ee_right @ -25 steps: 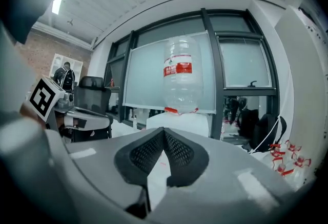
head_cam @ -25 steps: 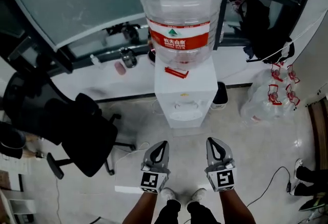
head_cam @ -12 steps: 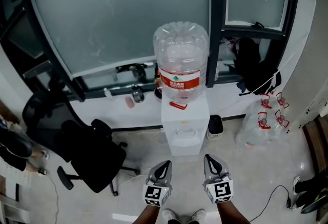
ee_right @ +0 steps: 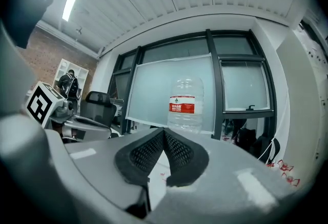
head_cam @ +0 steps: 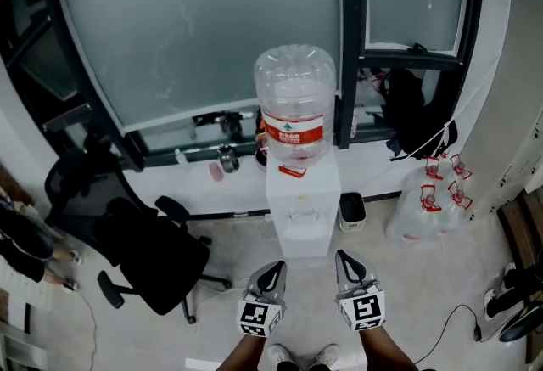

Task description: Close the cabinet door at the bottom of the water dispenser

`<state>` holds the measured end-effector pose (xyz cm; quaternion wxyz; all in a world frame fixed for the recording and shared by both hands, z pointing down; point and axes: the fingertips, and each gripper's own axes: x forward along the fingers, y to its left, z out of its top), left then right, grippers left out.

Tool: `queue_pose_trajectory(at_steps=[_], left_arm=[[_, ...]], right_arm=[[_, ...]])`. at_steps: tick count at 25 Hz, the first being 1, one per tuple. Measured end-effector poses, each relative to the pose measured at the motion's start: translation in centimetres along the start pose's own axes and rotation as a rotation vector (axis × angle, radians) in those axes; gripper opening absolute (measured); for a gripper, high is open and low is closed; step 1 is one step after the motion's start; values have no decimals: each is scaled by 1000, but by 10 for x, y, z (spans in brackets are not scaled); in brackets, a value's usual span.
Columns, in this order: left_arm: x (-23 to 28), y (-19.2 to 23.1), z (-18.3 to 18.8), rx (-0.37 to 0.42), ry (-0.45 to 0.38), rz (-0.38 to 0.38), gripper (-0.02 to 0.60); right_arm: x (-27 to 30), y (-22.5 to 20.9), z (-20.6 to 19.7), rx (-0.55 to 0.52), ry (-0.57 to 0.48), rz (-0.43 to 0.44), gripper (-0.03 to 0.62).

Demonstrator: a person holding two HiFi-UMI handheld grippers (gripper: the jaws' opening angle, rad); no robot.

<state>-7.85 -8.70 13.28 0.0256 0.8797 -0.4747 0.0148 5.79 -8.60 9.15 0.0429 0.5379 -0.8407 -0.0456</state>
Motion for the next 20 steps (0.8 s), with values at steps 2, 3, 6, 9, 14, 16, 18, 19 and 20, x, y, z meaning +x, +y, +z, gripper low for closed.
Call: queue_pose_trajectory(at_steps=[2,3,6,9,14,16,18,19,20], left_arm=[[-3,-3,2,7,-1,-3,14],[-4,-3,3,10,-1,-3,14],[-8,-2,5,17,-2,0,14],[-12,-1,8,21,-4,1,14],[-16,-3,11,26,-10,-2,14],[-18,-2,11,31,-7,-5,14],[-18,-1,12,38,-3,-9,14],[-19,0,12,42,0,-12,14],[-19,1,13,45,2,-14,14]], right_arm=[[-3,1,2,-5,-2,-4,2],[-4,1,3,-7,-7,-6,2],[-6,5,4,-5,-16,-3,2],[-8,9,7,-6,-21,-2,2],[-8,14,9,-9,-19,-2,2],[-7,16,10,-10,-23,0,2],[-6,19,12,-14,-27,1,2],[-5,20,14,-17,-29,2,2],[-5,21,15,-21,-32,3,2]])
